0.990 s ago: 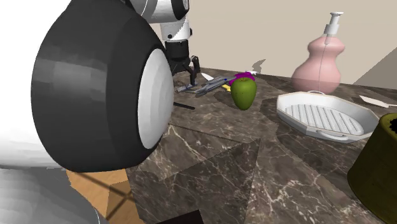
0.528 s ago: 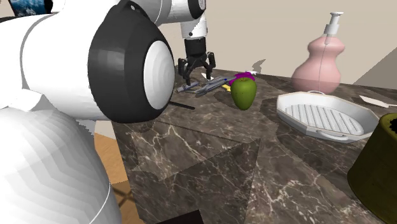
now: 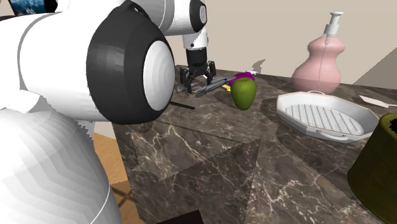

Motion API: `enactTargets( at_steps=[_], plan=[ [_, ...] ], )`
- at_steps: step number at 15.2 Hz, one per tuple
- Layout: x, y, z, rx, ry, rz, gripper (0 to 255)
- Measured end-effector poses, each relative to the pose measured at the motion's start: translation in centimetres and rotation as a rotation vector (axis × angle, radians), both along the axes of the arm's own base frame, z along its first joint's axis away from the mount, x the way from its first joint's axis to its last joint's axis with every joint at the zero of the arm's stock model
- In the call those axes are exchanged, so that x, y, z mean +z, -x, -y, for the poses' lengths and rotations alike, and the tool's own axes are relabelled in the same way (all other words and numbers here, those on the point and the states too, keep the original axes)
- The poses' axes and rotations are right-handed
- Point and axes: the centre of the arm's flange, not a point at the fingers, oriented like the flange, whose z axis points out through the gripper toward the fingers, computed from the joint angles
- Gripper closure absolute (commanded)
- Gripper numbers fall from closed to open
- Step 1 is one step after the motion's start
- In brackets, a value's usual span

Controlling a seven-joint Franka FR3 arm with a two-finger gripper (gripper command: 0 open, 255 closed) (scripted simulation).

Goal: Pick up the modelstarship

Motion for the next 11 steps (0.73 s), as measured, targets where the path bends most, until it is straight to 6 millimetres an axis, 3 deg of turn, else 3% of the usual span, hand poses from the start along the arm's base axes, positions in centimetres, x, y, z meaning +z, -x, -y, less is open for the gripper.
enactTargets(
  at_steps=[11],
  plan=[
    [0.08, 0.02, -0.05, 0.0, 0.0, 0.001, 255]
  ],
)
